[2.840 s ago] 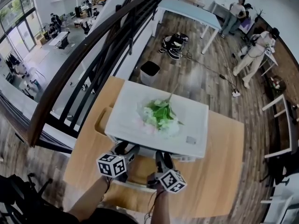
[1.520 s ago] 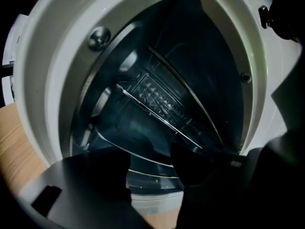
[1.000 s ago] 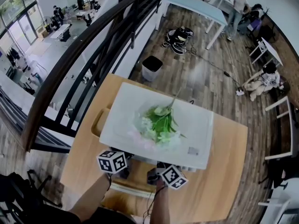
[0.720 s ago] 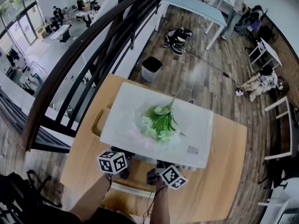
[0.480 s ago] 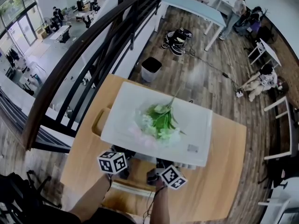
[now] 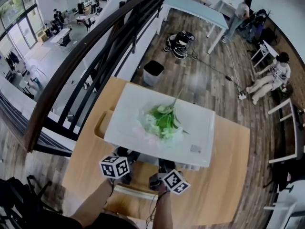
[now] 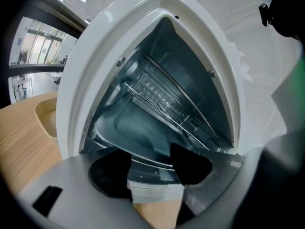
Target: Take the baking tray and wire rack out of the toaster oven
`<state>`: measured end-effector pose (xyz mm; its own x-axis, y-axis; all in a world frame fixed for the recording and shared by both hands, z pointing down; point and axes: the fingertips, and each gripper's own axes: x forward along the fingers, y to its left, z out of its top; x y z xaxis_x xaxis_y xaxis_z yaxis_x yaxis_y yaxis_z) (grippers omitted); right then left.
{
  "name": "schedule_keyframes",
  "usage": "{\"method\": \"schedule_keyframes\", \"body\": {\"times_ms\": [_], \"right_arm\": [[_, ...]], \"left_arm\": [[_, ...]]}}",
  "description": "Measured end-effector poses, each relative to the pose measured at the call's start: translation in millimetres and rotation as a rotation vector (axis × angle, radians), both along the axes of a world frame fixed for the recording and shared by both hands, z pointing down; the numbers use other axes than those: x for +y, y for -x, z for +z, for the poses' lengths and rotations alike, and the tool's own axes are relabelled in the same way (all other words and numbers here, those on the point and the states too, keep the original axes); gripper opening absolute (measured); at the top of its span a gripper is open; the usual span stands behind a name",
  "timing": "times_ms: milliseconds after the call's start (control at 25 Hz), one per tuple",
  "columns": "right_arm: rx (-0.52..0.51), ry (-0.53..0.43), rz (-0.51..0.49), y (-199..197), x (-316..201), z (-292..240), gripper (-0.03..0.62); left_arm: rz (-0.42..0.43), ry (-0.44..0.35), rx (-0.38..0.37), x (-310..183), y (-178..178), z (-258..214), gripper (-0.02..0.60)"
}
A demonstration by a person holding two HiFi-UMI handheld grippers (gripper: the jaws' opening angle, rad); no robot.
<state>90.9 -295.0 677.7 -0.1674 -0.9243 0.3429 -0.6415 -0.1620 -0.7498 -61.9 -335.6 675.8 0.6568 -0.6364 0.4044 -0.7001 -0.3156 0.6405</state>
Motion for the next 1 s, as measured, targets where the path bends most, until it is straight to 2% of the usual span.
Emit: {"method": "schedule_keyframes", "body": {"times_ms": [560,1000], "right_arm": [[0.027,-0.016,-0.022,5,12,-5,0.210],[0.012,0.024,-0.010,10,32,2,0.206]], "left_arm": [[0.001,0.000,-0.004,15,6,0,0.252],[0.006,0.003,-0.015,32,11,3,0.251]]}}
